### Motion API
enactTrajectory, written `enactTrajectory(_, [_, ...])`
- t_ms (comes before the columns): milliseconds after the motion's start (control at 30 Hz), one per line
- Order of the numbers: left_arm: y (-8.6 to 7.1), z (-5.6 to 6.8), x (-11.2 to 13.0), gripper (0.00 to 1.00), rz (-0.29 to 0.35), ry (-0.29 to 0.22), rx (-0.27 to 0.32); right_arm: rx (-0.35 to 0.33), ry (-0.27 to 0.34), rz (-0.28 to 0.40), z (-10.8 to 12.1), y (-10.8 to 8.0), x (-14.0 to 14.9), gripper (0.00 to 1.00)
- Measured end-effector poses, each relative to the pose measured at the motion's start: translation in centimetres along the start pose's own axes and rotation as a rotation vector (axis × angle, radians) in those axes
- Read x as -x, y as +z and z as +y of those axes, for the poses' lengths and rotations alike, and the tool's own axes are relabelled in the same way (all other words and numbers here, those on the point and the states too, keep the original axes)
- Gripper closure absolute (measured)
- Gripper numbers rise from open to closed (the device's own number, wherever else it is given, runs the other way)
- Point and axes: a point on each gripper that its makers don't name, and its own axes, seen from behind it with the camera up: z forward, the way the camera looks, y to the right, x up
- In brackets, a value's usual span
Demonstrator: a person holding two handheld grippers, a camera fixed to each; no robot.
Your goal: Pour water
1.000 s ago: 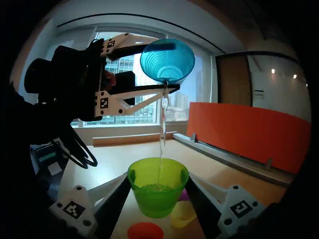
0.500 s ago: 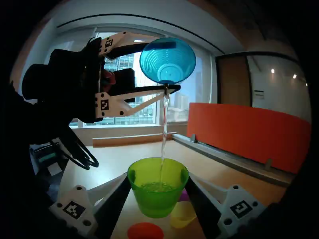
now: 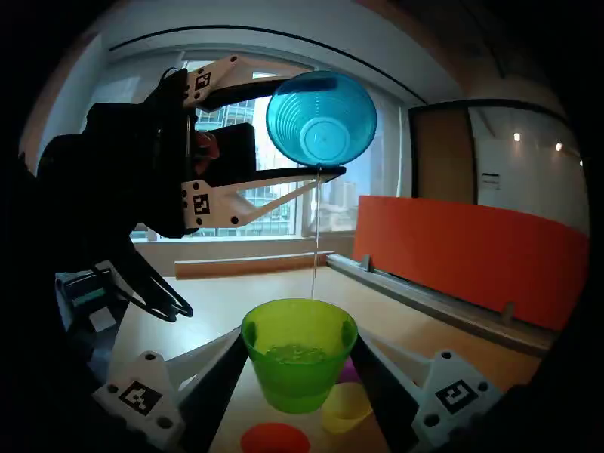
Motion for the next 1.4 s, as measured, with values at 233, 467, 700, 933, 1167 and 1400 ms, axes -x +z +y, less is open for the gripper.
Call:
enactTrajectory(233, [-0.1, 0.2, -0.2, 0.15, 0.005, -0.001, 0.001, -0.002, 0.003, 0.001, 0.0, 0.1, 0.0, 0.1])
enactTrajectory(467, [0.0, 0.4, -0.1, 0.15, 0.004, -0.011, 0.005, -0.001, 0.004, 0.003, 0.0, 0.0, 0.1, 0.1])
enactTrajectory(700, [0.0, 0.7, -0.2, 0.15, 0.003, -0.022, 0.006, 0.001, 0.003, 0.003, 0.0, 0.0, 0.0, 0.1])
enactTrajectory(933, [0.2, 0.5, 0.1, 0.15, 0.0, -0.044, 0.01, 0.003, 0.004, 0.006, 0.1, -0.1, 0.0, 0.1])
enactTrajectory(1167, [0.4, 0.2, 0.8, 0.15, -0.008, -0.102, 0.014, 0.005, 0.005, 0.01, 0.1, -0.2, -0.1, 0.1])
enactTrajectory(1400, [0.5, 0.5, 1.0, 0.15, -0.009, -0.228, 0.023, 0.011, 0.001, 0.012, 0.2, -0.4, -0.3, 0.1])
